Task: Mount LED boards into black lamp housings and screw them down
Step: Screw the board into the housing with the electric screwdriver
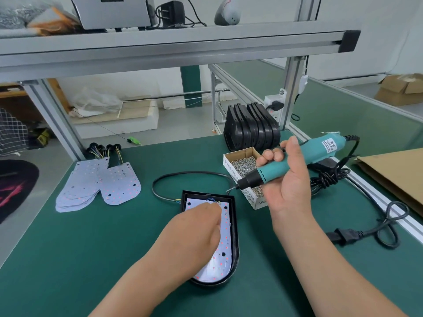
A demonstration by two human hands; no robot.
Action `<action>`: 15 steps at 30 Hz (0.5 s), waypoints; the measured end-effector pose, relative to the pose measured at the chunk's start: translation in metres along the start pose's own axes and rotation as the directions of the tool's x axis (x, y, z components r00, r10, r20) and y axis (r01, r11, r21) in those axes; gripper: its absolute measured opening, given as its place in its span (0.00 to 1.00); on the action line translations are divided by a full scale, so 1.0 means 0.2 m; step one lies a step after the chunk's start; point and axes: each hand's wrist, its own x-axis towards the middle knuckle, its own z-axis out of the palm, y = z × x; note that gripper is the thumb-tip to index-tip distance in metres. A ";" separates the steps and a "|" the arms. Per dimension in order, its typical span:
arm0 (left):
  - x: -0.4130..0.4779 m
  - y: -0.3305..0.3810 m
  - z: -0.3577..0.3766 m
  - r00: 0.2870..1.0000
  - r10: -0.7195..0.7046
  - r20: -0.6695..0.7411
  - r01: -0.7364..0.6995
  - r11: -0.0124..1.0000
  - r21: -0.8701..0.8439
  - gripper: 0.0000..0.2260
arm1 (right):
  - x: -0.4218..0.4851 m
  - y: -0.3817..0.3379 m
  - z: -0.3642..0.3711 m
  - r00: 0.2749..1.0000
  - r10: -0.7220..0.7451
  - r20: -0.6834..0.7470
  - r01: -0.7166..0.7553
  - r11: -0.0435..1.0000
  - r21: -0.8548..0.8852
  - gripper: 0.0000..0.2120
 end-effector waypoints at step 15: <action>0.19 0.01 0.12 0.995 0.095 -0.030 -0.089 0.985 0.151 0.07 | 0.01 0.00 0.00 1.000 0.007 -0.023 -0.007 1.000 -0.005 0.10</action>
